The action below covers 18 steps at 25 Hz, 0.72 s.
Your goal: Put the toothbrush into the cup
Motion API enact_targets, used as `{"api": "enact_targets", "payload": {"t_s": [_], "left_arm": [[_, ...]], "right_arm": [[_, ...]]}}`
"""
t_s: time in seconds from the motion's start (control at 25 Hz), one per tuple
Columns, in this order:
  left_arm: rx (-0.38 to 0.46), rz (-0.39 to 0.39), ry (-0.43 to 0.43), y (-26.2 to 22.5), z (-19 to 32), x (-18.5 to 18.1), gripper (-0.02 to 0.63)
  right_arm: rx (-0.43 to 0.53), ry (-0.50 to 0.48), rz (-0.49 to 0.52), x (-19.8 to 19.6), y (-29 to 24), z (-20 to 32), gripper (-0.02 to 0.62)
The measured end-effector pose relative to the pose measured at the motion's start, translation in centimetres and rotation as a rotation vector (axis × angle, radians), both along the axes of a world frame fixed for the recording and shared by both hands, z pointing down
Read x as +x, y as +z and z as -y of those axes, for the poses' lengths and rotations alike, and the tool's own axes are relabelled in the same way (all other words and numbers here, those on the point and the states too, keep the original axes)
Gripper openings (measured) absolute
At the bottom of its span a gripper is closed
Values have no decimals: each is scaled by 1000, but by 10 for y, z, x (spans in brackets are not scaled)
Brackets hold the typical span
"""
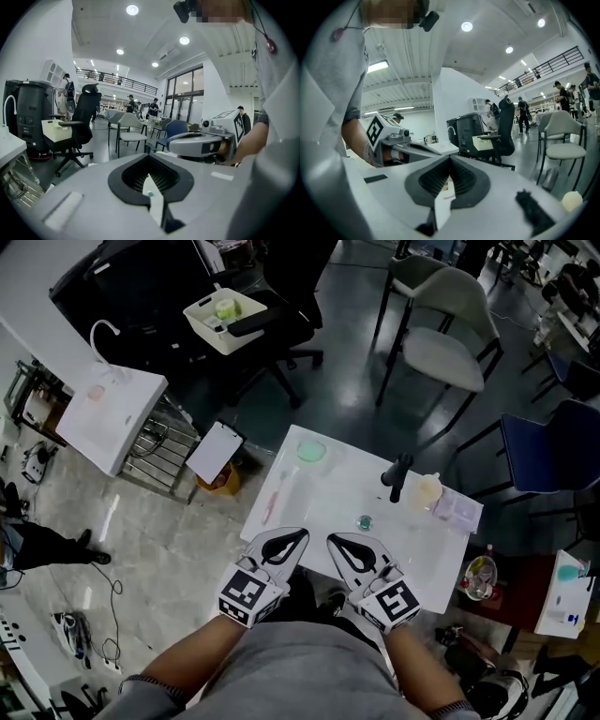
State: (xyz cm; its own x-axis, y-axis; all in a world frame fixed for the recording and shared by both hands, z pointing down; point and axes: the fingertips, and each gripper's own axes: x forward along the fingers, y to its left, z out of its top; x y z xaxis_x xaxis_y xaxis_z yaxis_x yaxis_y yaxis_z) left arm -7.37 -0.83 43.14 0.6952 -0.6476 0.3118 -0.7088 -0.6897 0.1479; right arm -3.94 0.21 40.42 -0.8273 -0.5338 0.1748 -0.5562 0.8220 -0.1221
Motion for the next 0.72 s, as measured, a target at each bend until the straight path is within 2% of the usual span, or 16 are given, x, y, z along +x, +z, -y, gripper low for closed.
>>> {"api": "enact_targets", "payload": {"t_s": [0.28, 0.4, 0.72], "left_arm": [[-57, 29, 10, 35, 31, -20, 9], [-110, 38, -7, 50, 46, -30, 9], [-242, 150, -37, 114, 85, -56, 11]], "right_arm": [[-27, 17, -18, -25, 34, 35, 9], [-51, 26, -22, -35, 49, 48, 9], [-107, 51, -60, -56, 88, 84, 9]]}}
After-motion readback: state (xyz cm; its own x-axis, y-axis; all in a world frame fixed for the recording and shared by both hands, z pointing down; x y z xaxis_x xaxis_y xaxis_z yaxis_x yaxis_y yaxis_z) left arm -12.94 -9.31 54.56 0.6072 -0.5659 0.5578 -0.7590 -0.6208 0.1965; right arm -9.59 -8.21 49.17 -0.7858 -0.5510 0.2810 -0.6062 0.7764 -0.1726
